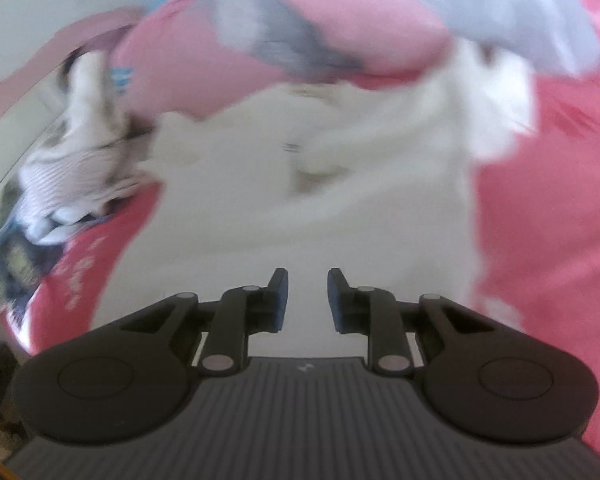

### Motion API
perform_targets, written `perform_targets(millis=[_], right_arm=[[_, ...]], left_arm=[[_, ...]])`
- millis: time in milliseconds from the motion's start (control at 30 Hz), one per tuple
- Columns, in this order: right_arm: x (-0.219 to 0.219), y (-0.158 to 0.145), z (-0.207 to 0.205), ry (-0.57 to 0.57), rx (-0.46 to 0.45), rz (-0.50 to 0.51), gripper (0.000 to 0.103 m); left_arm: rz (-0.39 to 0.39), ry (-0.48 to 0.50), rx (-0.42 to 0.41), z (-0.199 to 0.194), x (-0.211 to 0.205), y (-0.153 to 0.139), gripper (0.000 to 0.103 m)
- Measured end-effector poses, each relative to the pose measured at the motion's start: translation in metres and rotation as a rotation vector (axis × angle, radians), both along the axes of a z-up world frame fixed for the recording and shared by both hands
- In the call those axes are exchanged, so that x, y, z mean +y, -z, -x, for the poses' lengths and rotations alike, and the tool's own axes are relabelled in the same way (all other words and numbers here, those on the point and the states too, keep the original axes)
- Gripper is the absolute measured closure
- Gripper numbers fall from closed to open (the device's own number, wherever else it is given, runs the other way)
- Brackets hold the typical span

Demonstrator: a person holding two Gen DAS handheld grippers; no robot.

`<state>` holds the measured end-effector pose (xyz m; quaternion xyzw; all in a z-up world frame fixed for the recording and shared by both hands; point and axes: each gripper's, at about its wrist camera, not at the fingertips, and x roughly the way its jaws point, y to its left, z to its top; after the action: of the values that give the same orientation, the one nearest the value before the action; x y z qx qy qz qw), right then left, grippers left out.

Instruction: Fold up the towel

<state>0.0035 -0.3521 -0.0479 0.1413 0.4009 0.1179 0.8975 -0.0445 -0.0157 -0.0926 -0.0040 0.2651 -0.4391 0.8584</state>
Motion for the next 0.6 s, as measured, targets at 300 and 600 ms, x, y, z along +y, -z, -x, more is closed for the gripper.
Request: perform_targets(millis=[300, 600], right_arm=[[0.13, 0.035, -0.099, -0.327, 0.151, 0.07, 0.082], [0.16, 0.077, -0.217, -0.27, 0.222, 0.022, 0.099]], left_arm=[[-0.045, -0.034, 0.071, -0.036, 0.002, 0.035, 0.091], [-0.006, -0.01, 0.081, -0.037, 0.009, 0.039, 0.092]])
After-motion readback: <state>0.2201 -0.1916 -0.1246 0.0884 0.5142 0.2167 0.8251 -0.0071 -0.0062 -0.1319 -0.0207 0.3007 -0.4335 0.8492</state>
